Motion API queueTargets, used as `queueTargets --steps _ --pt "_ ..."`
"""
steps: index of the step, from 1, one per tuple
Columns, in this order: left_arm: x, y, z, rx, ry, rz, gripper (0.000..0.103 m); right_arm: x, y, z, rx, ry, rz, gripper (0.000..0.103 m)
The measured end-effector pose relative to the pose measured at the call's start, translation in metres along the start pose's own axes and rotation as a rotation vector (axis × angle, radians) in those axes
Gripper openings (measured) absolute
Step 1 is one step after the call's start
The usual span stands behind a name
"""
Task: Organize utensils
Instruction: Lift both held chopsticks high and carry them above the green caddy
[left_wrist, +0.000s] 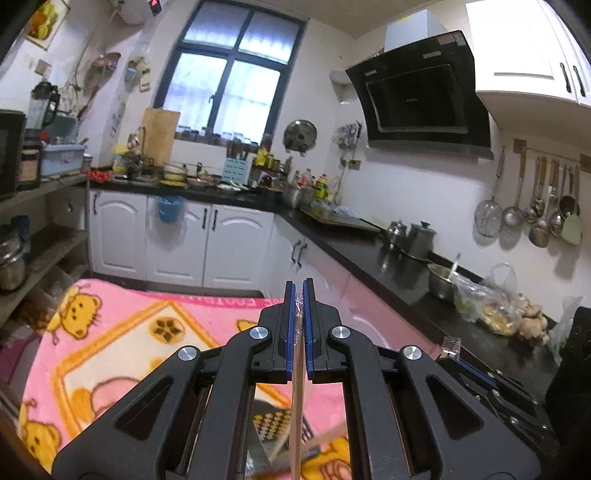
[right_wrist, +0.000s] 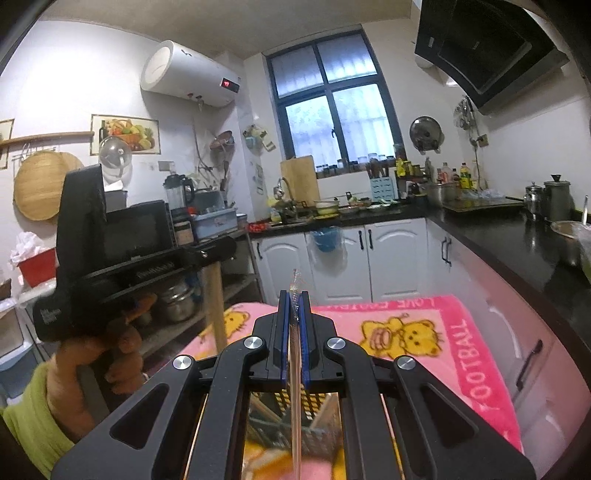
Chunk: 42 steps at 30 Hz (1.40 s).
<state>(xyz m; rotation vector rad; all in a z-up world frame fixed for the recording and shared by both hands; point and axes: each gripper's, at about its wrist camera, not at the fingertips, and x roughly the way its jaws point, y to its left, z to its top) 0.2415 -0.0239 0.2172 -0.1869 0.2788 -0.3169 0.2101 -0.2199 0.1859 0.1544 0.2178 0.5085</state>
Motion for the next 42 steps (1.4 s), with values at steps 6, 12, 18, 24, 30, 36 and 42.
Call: queueTargets --steps 6,12,18,24,30,36,42 --pt "0.011 0.0 0.008 0.043 -0.06 0.065 0.002 0.02 0.002 0.018 -0.003 -0.034 0.005 0.005" --pt "0.023 0.008 0.009 0.064 -0.099 0.102 0.002 0.037 -0.001 0.029 -0.022 -0.066 -0.001 0.005" --pt "0.032 0.015 0.003 0.051 -0.109 0.113 0.002 0.053 -0.005 0.035 -0.049 -0.094 -0.007 0.005" --pt "0.035 0.014 -0.006 0.067 -0.138 0.116 0.002 0.066 -0.008 0.03 -0.074 -0.101 -0.022 0.005" --pt "0.04 0.015 -0.019 0.067 -0.169 0.124 0.002 0.077 -0.013 0.015 -0.094 -0.083 -0.036 0.005" --pt "0.044 0.012 -0.03 0.086 -0.188 0.136 0.002 0.083 -0.016 0.005 -0.093 -0.081 -0.03 0.005" --pt "0.05 0.017 -0.039 0.079 -0.168 0.142 0.002 0.089 -0.021 -0.011 -0.098 -0.06 -0.024 0.006"
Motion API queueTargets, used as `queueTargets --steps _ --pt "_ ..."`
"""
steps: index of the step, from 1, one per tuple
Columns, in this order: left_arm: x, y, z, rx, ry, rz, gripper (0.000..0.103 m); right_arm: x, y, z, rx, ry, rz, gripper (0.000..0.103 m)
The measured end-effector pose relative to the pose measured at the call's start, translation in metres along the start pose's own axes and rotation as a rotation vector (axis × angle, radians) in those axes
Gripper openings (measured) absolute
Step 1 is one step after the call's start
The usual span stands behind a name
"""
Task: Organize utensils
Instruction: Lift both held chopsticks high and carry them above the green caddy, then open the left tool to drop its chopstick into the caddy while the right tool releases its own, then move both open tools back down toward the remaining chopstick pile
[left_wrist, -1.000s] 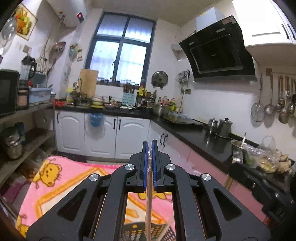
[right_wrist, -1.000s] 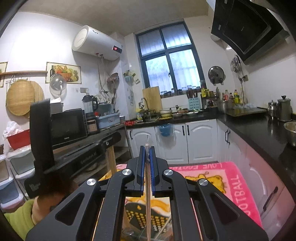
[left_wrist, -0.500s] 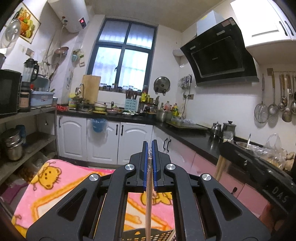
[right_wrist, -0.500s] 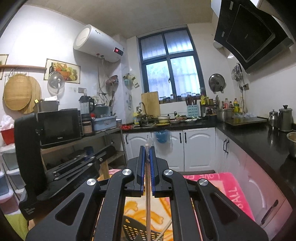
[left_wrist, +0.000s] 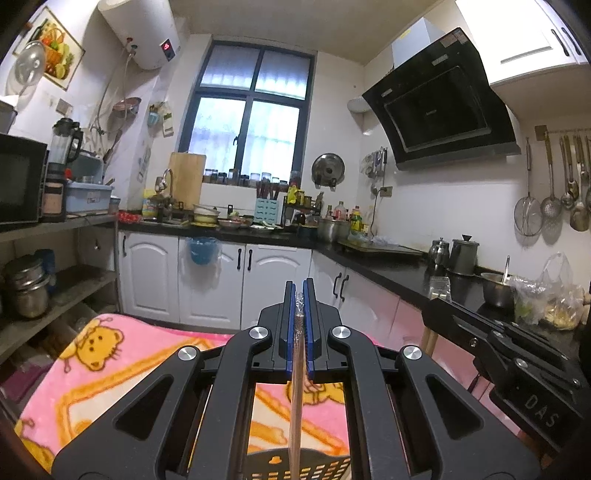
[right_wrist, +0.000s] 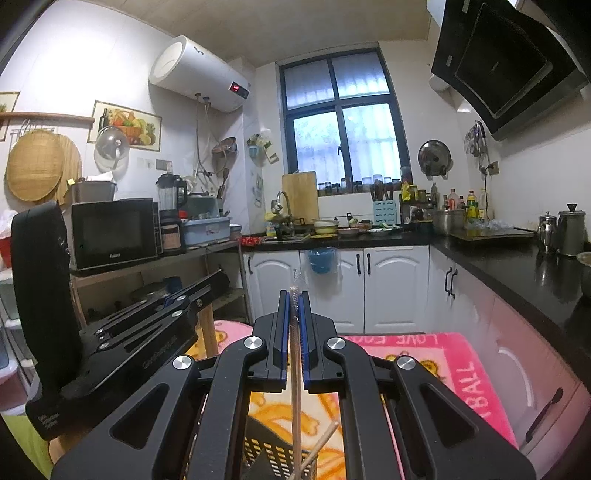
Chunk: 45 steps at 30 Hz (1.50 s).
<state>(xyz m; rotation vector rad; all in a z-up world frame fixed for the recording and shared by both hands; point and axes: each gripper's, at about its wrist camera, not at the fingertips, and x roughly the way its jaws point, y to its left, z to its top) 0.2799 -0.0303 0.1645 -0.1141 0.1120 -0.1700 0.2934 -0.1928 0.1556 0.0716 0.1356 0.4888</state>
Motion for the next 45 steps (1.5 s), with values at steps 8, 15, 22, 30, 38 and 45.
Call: queueTargets --steps 8,15,22,30,38,45 --pt "0.007 0.012 -0.021 -0.027 0.083 0.005 0.002 -0.007 -0.013 -0.022 0.049 0.065 0.01 0.006" --pt "0.004 0.02 -0.033 -0.056 0.166 0.001 0.002 -0.019 -0.025 -0.03 0.093 0.119 0.0 0.008" --pt "-0.009 0.021 -0.036 -0.065 0.229 -0.027 0.007 -0.031 -0.029 -0.035 0.118 0.155 -0.003 0.019" --pt "-0.027 0.024 -0.038 -0.07 0.266 -0.043 0.023 -0.045 -0.028 -0.044 0.121 0.223 -0.022 0.028" --pt "-0.037 0.027 -0.043 -0.076 0.303 -0.059 0.037 -0.061 -0.027 -0.05 0.129 0.265 -0.035 0.037" --pt "-0.051 0.026 -0.045 -0.085 0.311 -0.081 0.05 -0.074 -0.024 -0.059 0.128 0.291 -0.046 0.047"
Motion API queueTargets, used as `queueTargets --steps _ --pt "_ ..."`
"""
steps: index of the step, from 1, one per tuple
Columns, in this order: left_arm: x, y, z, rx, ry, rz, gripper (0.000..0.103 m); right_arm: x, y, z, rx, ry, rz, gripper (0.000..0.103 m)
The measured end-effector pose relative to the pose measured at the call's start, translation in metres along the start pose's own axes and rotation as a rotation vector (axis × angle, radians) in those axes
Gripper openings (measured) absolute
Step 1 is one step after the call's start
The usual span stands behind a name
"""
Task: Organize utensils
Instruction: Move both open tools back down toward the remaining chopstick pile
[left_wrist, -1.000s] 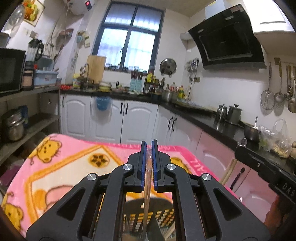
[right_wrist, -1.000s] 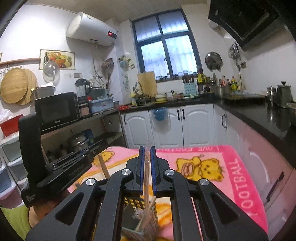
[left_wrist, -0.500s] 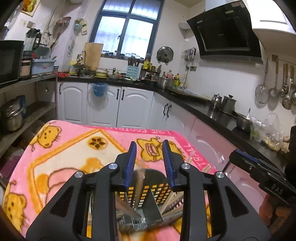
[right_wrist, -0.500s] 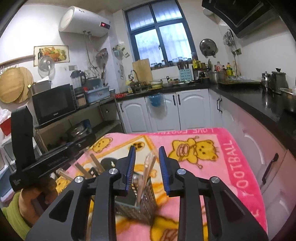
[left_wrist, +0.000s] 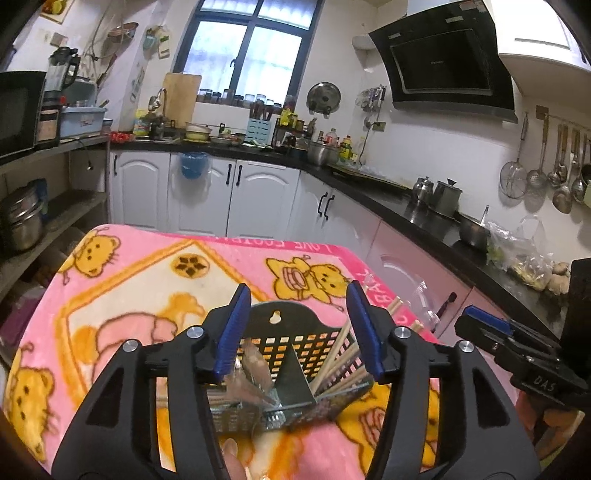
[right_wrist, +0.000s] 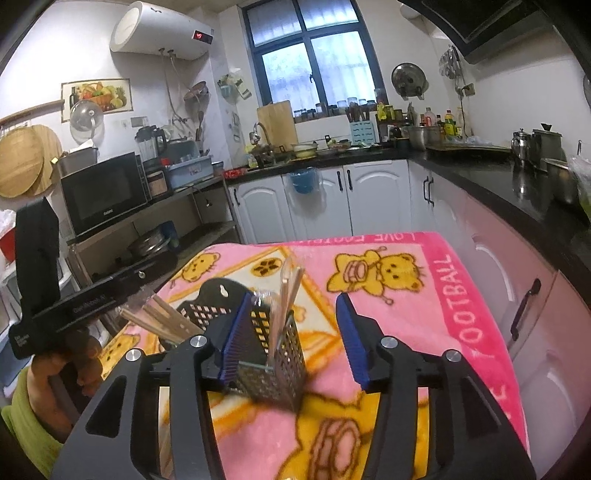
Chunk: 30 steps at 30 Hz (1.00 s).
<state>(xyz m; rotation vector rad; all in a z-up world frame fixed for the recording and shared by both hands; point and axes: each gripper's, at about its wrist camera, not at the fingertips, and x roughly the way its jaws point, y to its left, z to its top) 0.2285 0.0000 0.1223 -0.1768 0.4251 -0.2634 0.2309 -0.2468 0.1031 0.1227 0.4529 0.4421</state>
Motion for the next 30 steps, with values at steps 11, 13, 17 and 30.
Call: queueTargets --steps 11,13,17,30 --pt "-0.041 0.006 -0.012 -0.023 -0.021 -0.023 0.092 -0.014 0.004 -0.026 0.007 0.043 0.005 0.055" --pt "-0.047 0.007 -0.015 -0.025 -0.023 -0.021 0.092 -0.015 0.006 -0.03 0.006 0.054 0.007 0.056" --pt "-0.059 0.015 -0.025 -0.042 -0.011 -0.014 0.092 -0.017 0.012 -0.041 -0.002 0.074 0.016 0.059" --pt "-0.062 0.043 -0.07 -0.102 0.092 0.039 0.092 -0.011 0.039 -0.073 -0.036 0.159 0.059 0.06"
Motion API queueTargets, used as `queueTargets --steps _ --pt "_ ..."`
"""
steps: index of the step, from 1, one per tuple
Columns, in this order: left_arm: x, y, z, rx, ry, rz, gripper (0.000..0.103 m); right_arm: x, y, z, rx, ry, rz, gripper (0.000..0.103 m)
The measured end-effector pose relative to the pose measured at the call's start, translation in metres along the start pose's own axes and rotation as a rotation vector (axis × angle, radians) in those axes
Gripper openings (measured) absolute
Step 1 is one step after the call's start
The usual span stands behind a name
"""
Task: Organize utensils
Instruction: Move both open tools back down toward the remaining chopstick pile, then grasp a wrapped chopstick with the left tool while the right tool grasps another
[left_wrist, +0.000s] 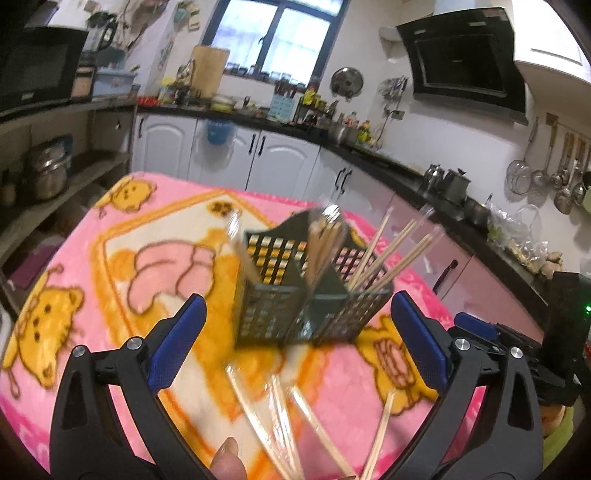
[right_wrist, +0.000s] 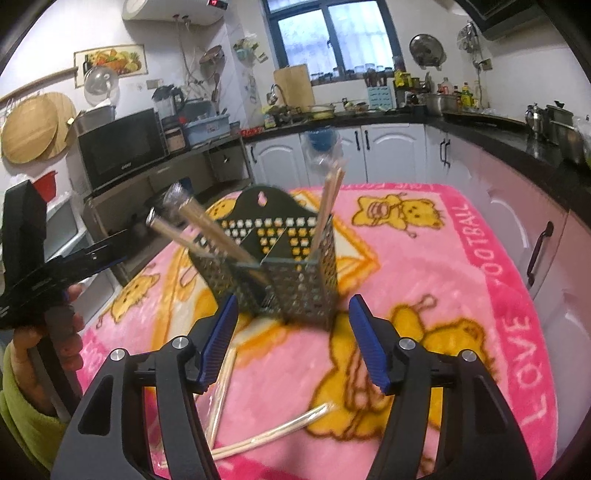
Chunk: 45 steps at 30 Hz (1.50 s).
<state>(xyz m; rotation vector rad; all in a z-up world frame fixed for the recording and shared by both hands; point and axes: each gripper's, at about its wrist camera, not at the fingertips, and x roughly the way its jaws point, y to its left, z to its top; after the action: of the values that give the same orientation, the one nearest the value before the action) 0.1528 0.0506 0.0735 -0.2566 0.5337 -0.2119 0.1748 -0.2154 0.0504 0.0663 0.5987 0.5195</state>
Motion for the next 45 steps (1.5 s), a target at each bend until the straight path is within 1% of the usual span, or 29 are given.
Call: queueTargets --steps 7,13,15,17,19,20,21,22,23,24,25,27,29,35,40,43,45 --pt "0.013 0.024 -0.02 -0.028 0.06 0.064 0.092 0.018 0.018 -0.017 -0.012 0.067 0.027 0.06" --pt "0.026 0.044 -0.035 -0.056 0.12 0.09 0.092 0.038 0.04 -0.031 -0.049 0.135 0.053 0.059" --pt "0.032 0.05 -0.041 -0.065 0.146 0.09 0.092 0.046 0.046 -0.034 -0.063 0.157 0.064 0.056" --pt "0.038 0.056 -0.046 -0.079 0.176 0.083 0.092 0.053 0.053 -0.038 -0.078 0.182 0.072 0.05" --pt "0.042 0.061 -0.051 -0.09 0.199 0.08 0.091 0.061 0.058 -0.041 -0.086 0.208 0.077 0.046" --pt "0.046 0.064 -0.054 -0.101 0.22 0.067 0.085 0.067 0.061 -0.042 -0.087 0.225 0.082 0.044" --pt "0.05 0.067 -0.057 -0.112 0.239 0.058 0.077 0.073 0.063 -0.043 -0.089 0.246 0.086 0.042" --pt "0.052 0.07 -0.06 -0.119 0.256 0.051 0.073 0.08 0.064 -0.044 -0.09 0.268 0.087 0.038" --pt "0.056 0.072 -0.062 -0.127 0.277 0.038 0.065 0.084 0.065 -0.045 -0.09 0.281 0.089 0.034" --pt "0.059 0.074 -0.064 -0.137 0.29 0.028 0.059 0.089 0.066 -0.046 -0.09 0.296 0.094 0.033" --pt "0.061 0.075 -0.067 -0.15 0.307 0.015 0.057 0.094 0.066 -0.047 -0.087 0.311 0.095 0.031" --pt "0.067 0.077 -0.071 -0.165 0.339 -0.008 0.047 0.104 0.066 -0.048 -0.073 0.343 0.099 0.028" --pt "0.072 0.077 -0.073 -0.166 0.363 -0.017 0.041 0.112 0.065 -0.048 -0.059 0.363 0.101 0.027" --pt "0.089 0.078 -0.073 -0.191 0.416 -0.058 0.041 0.132 0.066 -0.046 -0.053 0.408 0.102 0.026" --pt "0.101 0.08 -0.066 -0.19 0.445 -0.056 0.039 0.148 0.064 -0.041 -0.053 0.447 0.091 0.026" --pt "0.11 0.083 -0.063 -0.184 0.464 -0.056 0.032 0.153 0.064 -0.039 -0.061 0.457 0.088 0.026" --pt "0.115 0.084 -0.06 -0.171 0.477 -0.042 0.023 0.156 0.064 -0.038 -0.069 0.458 0.085 0.025"
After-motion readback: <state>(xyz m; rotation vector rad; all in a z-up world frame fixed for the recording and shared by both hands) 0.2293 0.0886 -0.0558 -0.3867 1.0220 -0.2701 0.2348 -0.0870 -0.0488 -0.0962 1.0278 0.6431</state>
